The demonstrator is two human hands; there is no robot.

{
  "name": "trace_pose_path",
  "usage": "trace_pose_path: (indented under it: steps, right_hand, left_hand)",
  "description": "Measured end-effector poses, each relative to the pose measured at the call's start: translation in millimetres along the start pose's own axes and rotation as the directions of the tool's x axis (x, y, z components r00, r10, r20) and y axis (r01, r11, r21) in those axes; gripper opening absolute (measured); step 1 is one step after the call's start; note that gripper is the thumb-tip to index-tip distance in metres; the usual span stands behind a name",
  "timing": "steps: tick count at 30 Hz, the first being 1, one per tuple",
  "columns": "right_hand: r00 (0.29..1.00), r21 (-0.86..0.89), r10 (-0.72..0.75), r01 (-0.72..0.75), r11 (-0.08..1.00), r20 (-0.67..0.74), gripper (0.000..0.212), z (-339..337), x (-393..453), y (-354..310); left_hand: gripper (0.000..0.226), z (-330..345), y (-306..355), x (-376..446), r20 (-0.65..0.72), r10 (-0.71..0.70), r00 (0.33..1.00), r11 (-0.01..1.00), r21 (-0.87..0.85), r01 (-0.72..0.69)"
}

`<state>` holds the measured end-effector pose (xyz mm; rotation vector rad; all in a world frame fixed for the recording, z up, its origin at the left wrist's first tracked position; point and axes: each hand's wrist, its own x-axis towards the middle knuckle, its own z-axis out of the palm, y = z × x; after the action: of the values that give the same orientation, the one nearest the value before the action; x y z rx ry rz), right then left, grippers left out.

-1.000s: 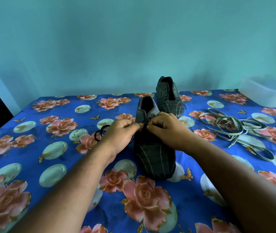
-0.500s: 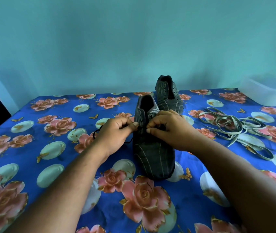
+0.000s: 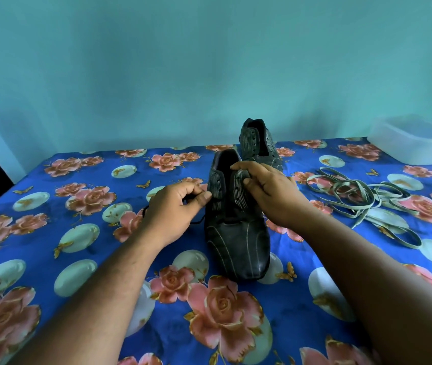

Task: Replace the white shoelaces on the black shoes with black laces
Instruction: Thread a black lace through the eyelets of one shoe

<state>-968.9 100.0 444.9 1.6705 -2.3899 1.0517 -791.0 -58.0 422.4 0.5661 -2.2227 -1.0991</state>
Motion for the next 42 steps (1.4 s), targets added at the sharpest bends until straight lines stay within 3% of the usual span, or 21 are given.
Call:
trace_pose_path:
  steps: [6, 8, 10, 15, 17, 19, 22, 26, 30, 32, 34, 35, 38, 42]
  right_hand:
    - [0.999, 0.107, 0.028, -0.026, 0.994, -0.015, 0.025, -7.0, 2.1, 10.2]
    - [1.000, 0.109, 0.022, -0.020, 0.994, -0.016, 0.024, -7.0, 1.3, 10.9]
    - [1.000, 0.126, 0.008, -0.006, 0.992, -0.015, 0.026, -6.0, 1.0, 11.4]
    - [1.000, 0.113, -0.019, 0.019, 0.993, -0.007, 0.035, -1.9, 1.2, 13.7]
    - [1.000, 0.092, -0.017, 0.018, 0.996, -0.005, 0.038, -0.4, 0.8, 11.3]
    - [1.000, 0.071, -0.004, 0.004, 0.997, 0.000, 0.040, -0.6, -0.6, 7.3]
    - [1.000, 0.064, 0.001, -0.001, 0.998, -0.001, 0.043, -1.9, -2.1, 4.3]
    - [1.000, 0.038, -0.005, 0.005, 0.999, 0.000, 0.046, -2.9, -4.3, -0.1]
    - [0.997, 0.107, -0.046, 0.051, 0.993, -0.054, 0.045, -9.4, -6.2, -14.6]
    - [0.992, 0.109, -0.119, 0.123, 0.986, -0.041, 0.037, -13.7, -9.5, -26.9]
    - [0.978, -0.033, -0.207, 0.207, 0.978, 0.014, 0.033, -15.1, -14.5, -39.0]
    - [0.972, -0.134, -0.229, 0.235, 0.963, 0.060, 0.042, -14.4, -16.6, -43.2]
    - [0.970, -0.291, -0.194, 0.230, 0.929, 0.149, 0.056, -7.6, -18.1, -50.1]
    - [0.985, -0.217, -0.167, 0.171, 0.961, 0.039, 0.022, 2.0, -18.4, -54.7]
  left_hand:
    - [0.032, -17.7, -3.8, -2.7, 0.015, -0.108, 0.994, 0.993, -0.040, 0.109]
    - [0.025, -22.1, -9.7, -1.8, -0.054, -0.051, 0.997, 0.983, 0.173, 0.059]
    - [0.019, -26.1, -16.6, 0.1, -0.140, 0.049, 0.989, 0.892, 0.452, 0.020]
    - [0.021, -34.0, -18.6, -0.7, -0.239, 0.008, 0.971, 0.745, 0.649, 0.154]
    - [0.020, -33.6, -9.5, -5.4, -0.272, 0.018, 0.962, 0.754, 0.636, 0.165]
    - [0.023, -33.9, 0.3, -9.8, -0.227, 0.017, 0.974, 0.846, 0.522, 0.107]
    - [0.037, -30.0, 16.7, -18.4, 0.019, -0.022, 1.000, 0.962, 0.272, 0.016]
    - [0.057, -21.6, 14.7, -21.4, 0.184, -0.046, 0.982, 0.893, 0.449, -0.043]
    - [0.028, -23.3, 13.5, -20.1, 0.220, -0.071, 0.973, 0.940, 0.341, -0.009]
    - [0.024, -25.5, 20.6, -20.5, 0.235, -0.054, 0.971, 0.972, 0.235, -0.003]
    - [0.020, -30.6, 28.6, -21.3, 0.217, -0.023, 0.976, 0.990, 0.142, -0.008]
    - [0.018, -33.9, 31.4, -22.1, 0.208, -0.002, 0.978, 0.994, 0.105, -0.021]
    - [0.011, -37.9, 39.1, -25.4, 0.193, 0.069, 0.979, 0.997, 0.009, -0.072]
    - [0.009, -32.9, 46.6, -27.7, 0.188, 0.138, 0.972, 0.990, -0.023, -0.136]
